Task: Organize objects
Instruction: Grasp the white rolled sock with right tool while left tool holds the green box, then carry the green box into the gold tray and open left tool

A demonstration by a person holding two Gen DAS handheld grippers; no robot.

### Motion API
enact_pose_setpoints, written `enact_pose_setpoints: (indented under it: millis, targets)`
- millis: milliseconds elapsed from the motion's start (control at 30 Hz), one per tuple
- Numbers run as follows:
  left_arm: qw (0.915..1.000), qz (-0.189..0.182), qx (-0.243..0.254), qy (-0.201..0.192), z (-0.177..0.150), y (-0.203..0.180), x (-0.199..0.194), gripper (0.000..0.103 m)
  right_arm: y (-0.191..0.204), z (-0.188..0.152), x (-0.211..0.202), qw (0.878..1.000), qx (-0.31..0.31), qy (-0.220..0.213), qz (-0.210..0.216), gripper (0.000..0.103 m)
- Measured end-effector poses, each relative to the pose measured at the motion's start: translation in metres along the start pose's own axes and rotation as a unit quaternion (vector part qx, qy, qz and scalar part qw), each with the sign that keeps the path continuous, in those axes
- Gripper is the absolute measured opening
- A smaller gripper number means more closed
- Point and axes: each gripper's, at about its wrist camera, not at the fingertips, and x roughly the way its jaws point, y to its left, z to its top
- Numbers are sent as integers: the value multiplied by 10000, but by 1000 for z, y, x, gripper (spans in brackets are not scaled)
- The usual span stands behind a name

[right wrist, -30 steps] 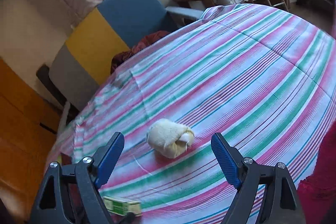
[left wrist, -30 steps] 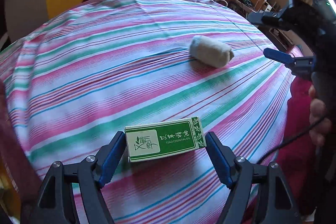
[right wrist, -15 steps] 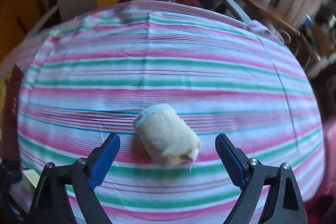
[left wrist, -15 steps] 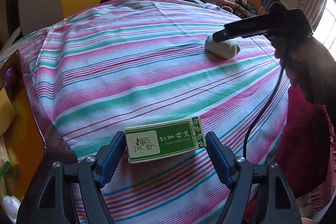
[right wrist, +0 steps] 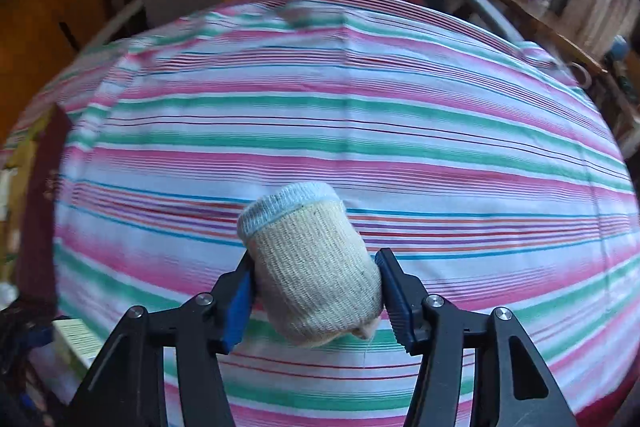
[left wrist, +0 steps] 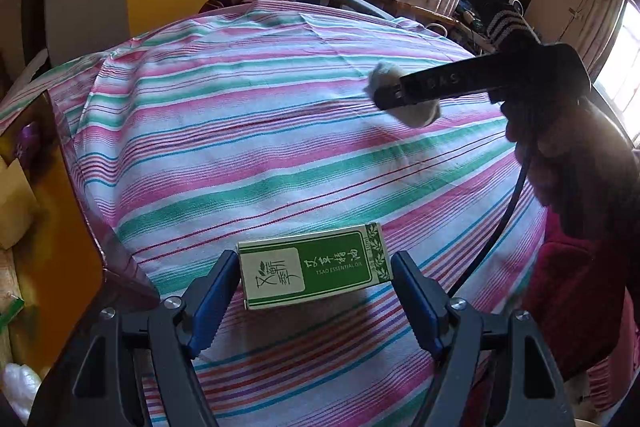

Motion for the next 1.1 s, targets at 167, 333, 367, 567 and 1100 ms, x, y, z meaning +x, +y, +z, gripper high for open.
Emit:
enact_pose_setpoints:
  millis: [167, 333, 367, 567, 1100]
  targets:
    - [9997, 30, -36, -220, 0, 2, -17, 78, 25, -9, 8, 9993, -378, 56, 27, 58]
    - [9989, 77, -177, -434, -2, 11, -39, 78, 32, -13, 14, 9980, -608, 48, -138, 59]
    - [9984, 89, -256, -491, -2, 16, -45, 78, 33, -12, 14, 9980, -615, 42, -151, 58]
    - [9914, 229, -970, -850, -4, 60, -85, 78, 34, -13, 14, 9973, -702, 22, -205, 58]
    - [9613, 1437, -2276, -580, -56, 173, -104, 78, 38, -14, 15, 9960, -843, 3, -310, 59]
